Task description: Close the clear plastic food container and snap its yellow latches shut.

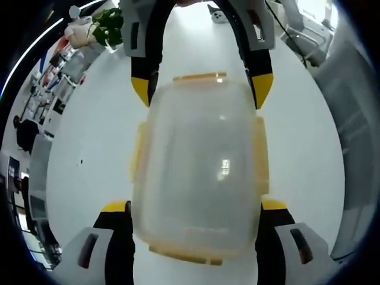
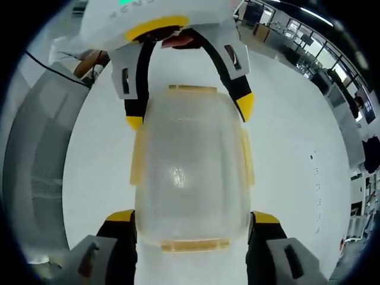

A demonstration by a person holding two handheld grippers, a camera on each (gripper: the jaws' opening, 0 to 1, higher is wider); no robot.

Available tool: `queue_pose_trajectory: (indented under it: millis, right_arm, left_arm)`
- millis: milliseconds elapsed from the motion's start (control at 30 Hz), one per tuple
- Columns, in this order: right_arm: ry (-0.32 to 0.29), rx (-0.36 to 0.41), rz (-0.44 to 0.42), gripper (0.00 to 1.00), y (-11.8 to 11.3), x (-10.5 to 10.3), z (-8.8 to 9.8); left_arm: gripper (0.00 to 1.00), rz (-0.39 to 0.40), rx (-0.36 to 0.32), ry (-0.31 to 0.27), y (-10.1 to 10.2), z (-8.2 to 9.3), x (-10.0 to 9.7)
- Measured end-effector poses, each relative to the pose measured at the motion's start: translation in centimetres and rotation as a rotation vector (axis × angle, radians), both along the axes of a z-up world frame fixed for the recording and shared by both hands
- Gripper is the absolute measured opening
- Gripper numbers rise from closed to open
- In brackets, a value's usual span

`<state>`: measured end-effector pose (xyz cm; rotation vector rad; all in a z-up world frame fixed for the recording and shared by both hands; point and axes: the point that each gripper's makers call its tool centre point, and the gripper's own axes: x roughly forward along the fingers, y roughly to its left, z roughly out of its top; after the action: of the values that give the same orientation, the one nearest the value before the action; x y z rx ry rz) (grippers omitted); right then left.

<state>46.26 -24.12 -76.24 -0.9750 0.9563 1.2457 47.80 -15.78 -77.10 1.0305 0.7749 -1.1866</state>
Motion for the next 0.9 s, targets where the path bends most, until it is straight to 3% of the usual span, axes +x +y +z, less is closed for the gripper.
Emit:
queue_pose_trajectory:
  millis: [500, 900]
  right_arm:
    - [0.001, 0.009, 0.015, 0.75, 3.0, -0.3, 0.0]
    - [-0.004, 0.006, 0.028, 0.75, 4.1, 0.5, 0.0]
  left_arm:
    - [0.83, 0.018, 0.001, 0.0, 3.0, 0.0, -0.4]
    - [0.83, 0.033, -0.01, 0.0, 4.1, 0.0, 0.3]
